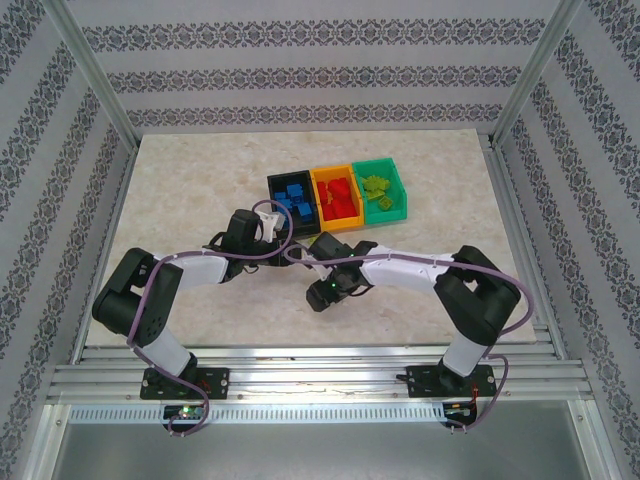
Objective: Sort the legos into containers by color
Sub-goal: Pick up the lego from the bottom-center of the table, then place the lego in the container.
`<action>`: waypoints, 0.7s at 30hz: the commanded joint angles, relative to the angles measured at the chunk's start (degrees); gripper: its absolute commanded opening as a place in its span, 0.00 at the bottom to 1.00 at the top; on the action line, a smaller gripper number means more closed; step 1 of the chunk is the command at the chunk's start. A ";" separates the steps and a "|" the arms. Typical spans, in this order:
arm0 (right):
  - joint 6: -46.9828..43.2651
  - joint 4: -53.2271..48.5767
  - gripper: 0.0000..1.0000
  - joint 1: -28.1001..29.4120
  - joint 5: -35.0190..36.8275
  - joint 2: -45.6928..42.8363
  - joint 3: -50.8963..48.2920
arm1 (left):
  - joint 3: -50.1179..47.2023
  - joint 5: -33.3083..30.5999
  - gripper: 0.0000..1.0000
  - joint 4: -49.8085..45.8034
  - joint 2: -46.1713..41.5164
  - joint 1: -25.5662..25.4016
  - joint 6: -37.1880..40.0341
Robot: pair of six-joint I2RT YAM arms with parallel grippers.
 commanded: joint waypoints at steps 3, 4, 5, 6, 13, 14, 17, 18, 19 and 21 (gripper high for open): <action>-0.16 -0.28 0.39 0.78 1.78 0.86 1.01 | 1.04 0.32 0.57 -0.75 -0.08 1.09 0.75; -0.02 0.18 0.35 0.65 2.25 0.03 0.56 | 1.18 0.60 0.57 -0.82 0.09 1.12 0.70; -0.02 0.40 0.34 0.33 2.71 -0.73 0.14 | 1.17 0.68 0.57 -0.78 0.03 1.14 0.67; 0.06 0.53 0.33 -0.34 3.07 -1.73 -0.07 | 1.08 0.75 0.57 -0.73 -0.05 1.14 0.58; 2.25 5.26 0.32 -12.88 2.63 -11.79 -2.56 | 1.04 0.81 0.57 -0.31 0.12 1.20 0.40; 2.66 6.17 0.32 -15.26 2.48 -12.46 -2.52 | 1.04 0.69 0.57 -0.43 0.18 1.25 0.40; 4.07 8.94 0.32 -23.08 2.16 -12.77 -1.31 | 1.08 1.12 0.57 -0.13 0.38 1.17 0.19; 4.41 9.64 0.32 -25.47 2.41 -12.13 -0.22 | 1.06 1.15 0.57 -0.07 0.45 1.22 0.14; 4.50 10.10 0.32 -27.35 2.63 -11.21 1.16 | 1.08 1.01 0.57 -0.18 0.34 1.23 0.28; 4.39 9.78 0.32 -30.37 4.17 -8.83 4.53 | 1.06 0.70 0.57 -0.43 0.12 1.18 0.45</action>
